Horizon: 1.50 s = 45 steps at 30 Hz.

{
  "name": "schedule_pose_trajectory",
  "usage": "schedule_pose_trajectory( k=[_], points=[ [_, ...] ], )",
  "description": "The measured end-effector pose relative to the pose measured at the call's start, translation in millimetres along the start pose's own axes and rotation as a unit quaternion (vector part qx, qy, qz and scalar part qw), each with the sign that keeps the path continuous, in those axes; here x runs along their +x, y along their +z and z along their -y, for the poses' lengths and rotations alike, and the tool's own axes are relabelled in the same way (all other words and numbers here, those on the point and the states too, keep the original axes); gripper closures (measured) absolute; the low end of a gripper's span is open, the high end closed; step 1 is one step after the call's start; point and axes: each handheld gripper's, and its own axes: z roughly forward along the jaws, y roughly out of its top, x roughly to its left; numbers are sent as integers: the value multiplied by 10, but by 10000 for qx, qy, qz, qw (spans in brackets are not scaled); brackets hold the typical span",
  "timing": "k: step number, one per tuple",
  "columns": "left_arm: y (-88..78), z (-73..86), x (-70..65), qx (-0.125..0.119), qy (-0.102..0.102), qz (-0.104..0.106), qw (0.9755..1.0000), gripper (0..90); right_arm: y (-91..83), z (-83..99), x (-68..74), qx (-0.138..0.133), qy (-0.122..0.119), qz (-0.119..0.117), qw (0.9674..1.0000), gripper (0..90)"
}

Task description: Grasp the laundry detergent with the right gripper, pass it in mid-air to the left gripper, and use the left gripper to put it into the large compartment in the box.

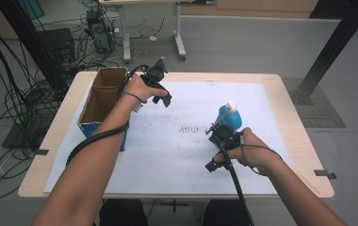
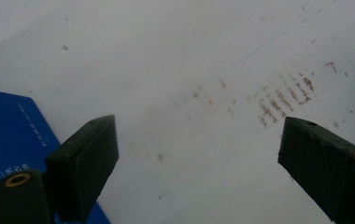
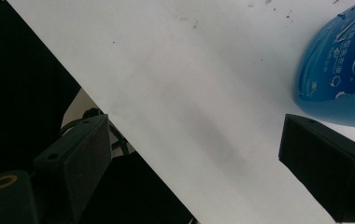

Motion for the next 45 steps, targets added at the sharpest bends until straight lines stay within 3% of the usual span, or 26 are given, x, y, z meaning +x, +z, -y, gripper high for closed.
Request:
schedule_pose_trajectory(
  k=[16,26,45],
  points=[
    [-20,66,-54,45,43,35,10000,121,-2,38,8,-61,15,-23,10000,93],
    [-30,147,-148,201,175,92,9996,116,-35,141,-50,-86,111,15,9999,93],
    [-162,312,-269,146,243,308,9991,94,5,322,-177,-50,278,40,9996,94]
  ],
)
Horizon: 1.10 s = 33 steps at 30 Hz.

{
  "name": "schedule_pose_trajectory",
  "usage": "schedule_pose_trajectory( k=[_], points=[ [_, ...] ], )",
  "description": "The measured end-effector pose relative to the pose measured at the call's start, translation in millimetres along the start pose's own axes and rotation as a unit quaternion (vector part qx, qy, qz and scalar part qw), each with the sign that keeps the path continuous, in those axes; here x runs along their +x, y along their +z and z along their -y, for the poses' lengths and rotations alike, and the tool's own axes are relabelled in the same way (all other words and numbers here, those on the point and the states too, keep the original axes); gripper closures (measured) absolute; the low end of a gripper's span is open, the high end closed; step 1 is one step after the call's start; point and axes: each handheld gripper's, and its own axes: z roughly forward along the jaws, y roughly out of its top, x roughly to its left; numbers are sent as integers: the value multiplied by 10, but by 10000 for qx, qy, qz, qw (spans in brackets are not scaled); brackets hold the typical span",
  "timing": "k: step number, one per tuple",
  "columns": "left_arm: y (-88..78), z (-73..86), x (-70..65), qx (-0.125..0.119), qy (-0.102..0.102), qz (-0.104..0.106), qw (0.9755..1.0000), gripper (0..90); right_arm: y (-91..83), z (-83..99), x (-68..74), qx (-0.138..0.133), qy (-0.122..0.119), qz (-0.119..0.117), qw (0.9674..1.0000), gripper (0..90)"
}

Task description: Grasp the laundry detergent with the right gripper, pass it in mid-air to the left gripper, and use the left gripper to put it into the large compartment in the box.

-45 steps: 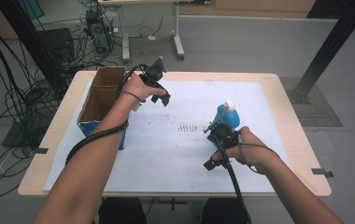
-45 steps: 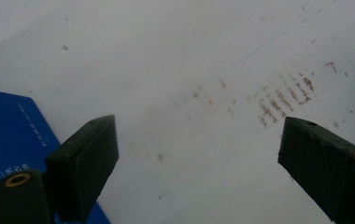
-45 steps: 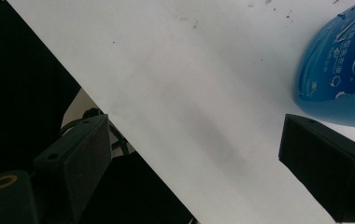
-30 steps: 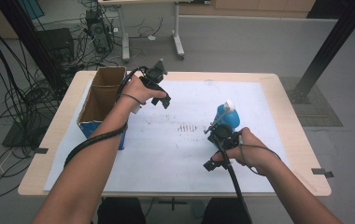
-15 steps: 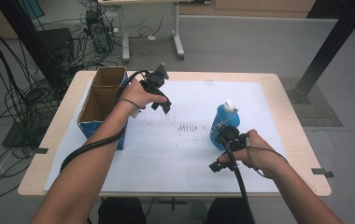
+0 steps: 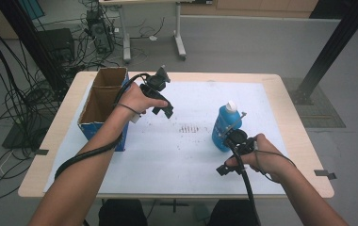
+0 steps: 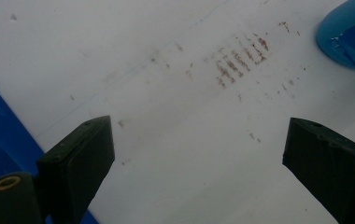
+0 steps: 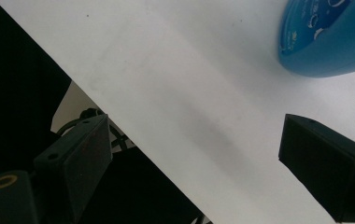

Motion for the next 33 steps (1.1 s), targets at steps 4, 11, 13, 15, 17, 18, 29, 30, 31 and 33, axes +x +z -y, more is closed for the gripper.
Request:
schedule_pose_trajectory(
  k=[4,11,13,15,17,18,29,30,31,33],
  points=[
    [-47,47,-32,-34,70,68,9999,94,16,42,-37,10,51,1,10000,94],
    [-88,161,-66,-15,134,69,9999,95,46,109,-93,-2,172,67,9998,94],
    [-97,199,-75,-34,131,82,9999,96,53,132,-111,-2,185,71,9998,94],
    [-109,238,-84,-28,154,93,9998,96,63,154,-127,16,206,98,9997,96],
    [-119,274,-97,-61,169,126,9998,96,70,177,-144,33,242,104,9996,96],
    [-127,295,-107,-55,184,136,9997,96,74,186,-153,32,262,114,9996,96],
    [-140,407,-201,-73,275,265,9992,96,140,268,-242,-13,409,242,9989,97],
    [-140,415,-209,-60,283,263,9992,96,148,275,-249,-5,404,237,9989,97],
    [-139,424,-218,-69,294,246,9992,96,155,282,-252,1,420,234,9988,97],
    [-142,441,-236,-55,322,247,9992,96,169,297,-266,-3,420,241,9988,97]
  ],
)
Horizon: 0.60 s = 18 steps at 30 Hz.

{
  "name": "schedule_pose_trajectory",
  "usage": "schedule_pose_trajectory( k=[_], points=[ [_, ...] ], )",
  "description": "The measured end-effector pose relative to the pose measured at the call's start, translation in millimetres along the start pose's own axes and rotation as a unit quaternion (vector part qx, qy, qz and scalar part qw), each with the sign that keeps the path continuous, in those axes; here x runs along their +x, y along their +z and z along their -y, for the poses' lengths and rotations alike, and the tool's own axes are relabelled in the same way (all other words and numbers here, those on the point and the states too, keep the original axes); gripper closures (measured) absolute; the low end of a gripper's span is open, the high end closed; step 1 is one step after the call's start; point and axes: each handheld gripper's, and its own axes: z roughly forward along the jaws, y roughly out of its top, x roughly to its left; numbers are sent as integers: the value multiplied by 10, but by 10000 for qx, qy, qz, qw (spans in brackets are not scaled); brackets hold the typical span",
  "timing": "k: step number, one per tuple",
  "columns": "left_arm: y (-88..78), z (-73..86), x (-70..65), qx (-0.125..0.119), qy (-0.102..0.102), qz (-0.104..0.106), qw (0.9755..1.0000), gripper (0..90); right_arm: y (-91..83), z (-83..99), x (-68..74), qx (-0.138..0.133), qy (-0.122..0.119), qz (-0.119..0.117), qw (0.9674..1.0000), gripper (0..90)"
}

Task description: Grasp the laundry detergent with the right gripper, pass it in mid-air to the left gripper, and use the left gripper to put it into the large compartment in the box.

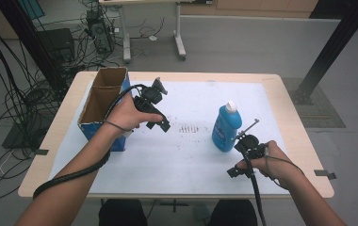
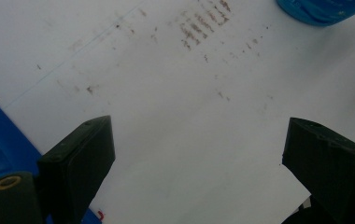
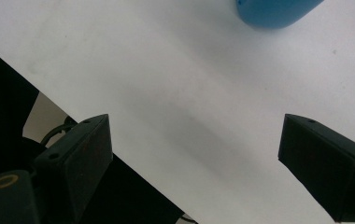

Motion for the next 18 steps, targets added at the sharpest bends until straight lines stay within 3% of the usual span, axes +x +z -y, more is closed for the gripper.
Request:
schedule_pose_trajectory(
  k=[11,18],
  points=[
    [-23,109,-97,-56,103,84,9999,95,47,75,-101,-64,168,64,9998,97],
    [-43,206,-111,-120,60,128,9998,95,102,108,-126,-220,199,137,9995,97]
  ],
)
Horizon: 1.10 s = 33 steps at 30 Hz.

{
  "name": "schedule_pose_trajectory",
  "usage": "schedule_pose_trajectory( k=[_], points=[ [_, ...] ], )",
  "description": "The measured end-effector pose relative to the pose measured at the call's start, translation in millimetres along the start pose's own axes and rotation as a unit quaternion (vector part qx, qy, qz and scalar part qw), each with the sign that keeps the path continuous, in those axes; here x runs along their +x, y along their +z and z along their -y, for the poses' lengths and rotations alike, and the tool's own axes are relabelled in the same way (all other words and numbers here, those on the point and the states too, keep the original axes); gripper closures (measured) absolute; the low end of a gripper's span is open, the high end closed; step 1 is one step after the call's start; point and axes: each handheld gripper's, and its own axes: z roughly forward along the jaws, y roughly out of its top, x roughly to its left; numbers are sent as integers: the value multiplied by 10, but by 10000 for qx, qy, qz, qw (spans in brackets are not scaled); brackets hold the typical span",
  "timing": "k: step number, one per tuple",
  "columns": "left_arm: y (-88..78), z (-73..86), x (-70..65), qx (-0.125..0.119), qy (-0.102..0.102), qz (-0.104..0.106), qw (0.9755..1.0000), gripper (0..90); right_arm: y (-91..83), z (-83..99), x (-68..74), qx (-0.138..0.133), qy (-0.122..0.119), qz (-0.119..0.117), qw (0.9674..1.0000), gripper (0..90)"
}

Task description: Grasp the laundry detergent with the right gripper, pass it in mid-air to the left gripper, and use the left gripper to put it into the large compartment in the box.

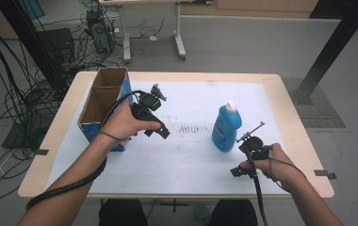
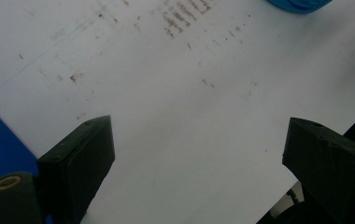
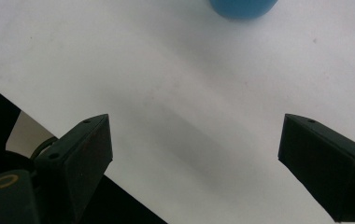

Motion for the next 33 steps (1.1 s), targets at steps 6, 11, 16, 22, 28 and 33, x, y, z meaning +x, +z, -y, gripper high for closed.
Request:
schedule_pose_trajectory(
  k=[6,11,16,22,28,33],
  points=[
    [3,88,-24,-33,9,-12,10000,95,30,35,-11,-177,69,53,9998,98],
    [33,152,-22,-50,-37,-8,10000,95,51,68,-25,-298,103,90,9995,98],
    [71,214,-11,-27,-57,23,10000,95,82,96,-33,-481,109,155,9987,98],
    [97,248,-20,-20,-53,49,10000,95,118,125,-43,-659,144,201,9975,98],
    [130,266,-25,-14,-71,77,9999,95,140,135,-33,-915,119,246,9954,97],
    [163,287,-32,26,-66,90,9999,94,160,140,-3,-1116,146,300,9932,97]
  ],
)
